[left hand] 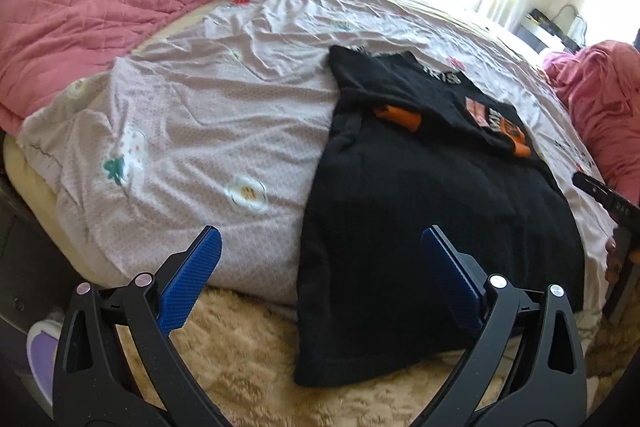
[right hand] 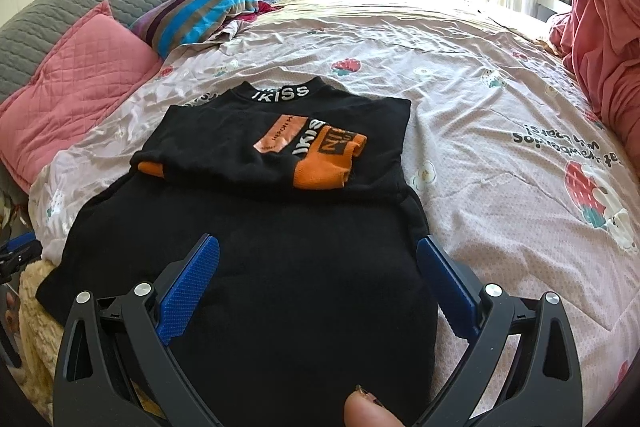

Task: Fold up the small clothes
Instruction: 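Move both open grippers back along the shirt toward its hem, then grasp one hem corner with the left gripper while the right grasps the other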

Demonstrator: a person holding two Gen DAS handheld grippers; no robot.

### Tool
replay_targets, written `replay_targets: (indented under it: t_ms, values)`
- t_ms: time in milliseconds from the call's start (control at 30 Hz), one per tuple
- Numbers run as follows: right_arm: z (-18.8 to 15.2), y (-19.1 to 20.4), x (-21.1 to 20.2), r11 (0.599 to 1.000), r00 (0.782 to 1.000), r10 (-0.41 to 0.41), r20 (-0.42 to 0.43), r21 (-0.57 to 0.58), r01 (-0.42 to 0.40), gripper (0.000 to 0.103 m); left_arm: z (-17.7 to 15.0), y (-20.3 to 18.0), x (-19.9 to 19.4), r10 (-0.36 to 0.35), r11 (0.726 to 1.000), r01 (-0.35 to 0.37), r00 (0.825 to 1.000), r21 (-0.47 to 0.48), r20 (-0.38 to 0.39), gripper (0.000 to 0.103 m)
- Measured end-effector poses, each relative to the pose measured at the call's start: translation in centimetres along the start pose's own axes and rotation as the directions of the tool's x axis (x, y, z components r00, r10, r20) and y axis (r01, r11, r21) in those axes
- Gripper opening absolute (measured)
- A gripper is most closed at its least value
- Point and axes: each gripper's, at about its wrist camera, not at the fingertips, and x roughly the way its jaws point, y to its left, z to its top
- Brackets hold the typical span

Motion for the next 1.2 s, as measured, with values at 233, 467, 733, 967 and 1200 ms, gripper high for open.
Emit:
replay_targets:
  t_ms: [233,467,733,967,1200]
  values:
    - [-1.1,-0.7,-0.5,1.000,1.000,-0.009,-0.010,0.000,0.009,0.098,-1.4,0.6,0.1,-0.065,0.998,0.064,0.997,-0.018,-0.043,0.090]
    - [-2.0,-1.4,-1.3,1.000,1.000,-0.017,-0.012,0.010,0.017,0.098,-2.8,0.2,0.5,-0.099,0.995,0.100,0.988,0.005,-0.115,0.072]
    - [-3.3,-1.6,-2.2,1.000,1.000,-0.014,-0.024,-0.023,0.013,0.098,-3.6,0.2,1.2,-0.108,0.993,0.113,0.977,0.020,-0.183,0.056]
    - [-5.5,-2.0,-3.5,0.999,0.998,0.004,-0.070,-0.053,-0.008,0.098,-3.0,0.4,2.6,-0.144,0.989,0.148,0.963,0.001,-0.226,0.031]
    - [-8.1,-2.9,-5.0,0.995,0.986,0.063,-0.155,-0.064,-0.073,0.098,-3.0,-0.2,3.5,-0.188,0.981,0.195,0.954,0.006,-0.235,0.018]
